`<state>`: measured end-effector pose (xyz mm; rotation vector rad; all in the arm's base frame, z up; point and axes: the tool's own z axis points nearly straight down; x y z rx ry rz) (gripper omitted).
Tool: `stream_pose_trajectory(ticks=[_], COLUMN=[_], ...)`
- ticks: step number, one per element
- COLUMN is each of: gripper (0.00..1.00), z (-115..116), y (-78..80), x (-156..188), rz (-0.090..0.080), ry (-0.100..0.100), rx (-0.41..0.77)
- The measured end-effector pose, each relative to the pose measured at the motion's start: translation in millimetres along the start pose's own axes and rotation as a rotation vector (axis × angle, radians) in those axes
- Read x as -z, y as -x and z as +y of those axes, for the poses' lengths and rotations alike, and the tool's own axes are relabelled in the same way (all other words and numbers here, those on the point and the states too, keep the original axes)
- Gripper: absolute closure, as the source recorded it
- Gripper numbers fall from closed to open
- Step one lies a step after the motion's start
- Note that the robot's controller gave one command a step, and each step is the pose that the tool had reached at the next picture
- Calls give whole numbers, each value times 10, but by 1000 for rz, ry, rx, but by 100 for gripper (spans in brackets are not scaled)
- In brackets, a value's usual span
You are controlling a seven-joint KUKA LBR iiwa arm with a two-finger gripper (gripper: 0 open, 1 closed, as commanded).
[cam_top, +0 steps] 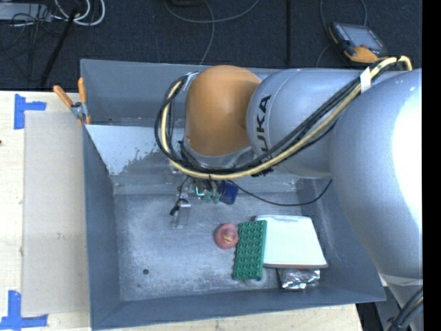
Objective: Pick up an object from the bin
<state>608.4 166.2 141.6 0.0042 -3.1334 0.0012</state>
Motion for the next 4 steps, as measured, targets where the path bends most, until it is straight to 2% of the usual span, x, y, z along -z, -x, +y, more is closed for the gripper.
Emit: stream_pose_trajectory(ticks=[1, 2, 3, 4], gripper=[0, 0, 100, 100], z=[-778, -1219, -1201, -1160], y=[-400, -559, -546, -714], x=[-268, -708, -680, 989], rz=[-2, -2, -5, -17], ry=[-3, 0, 1, 0], rx=[114, 170, 169, 183])
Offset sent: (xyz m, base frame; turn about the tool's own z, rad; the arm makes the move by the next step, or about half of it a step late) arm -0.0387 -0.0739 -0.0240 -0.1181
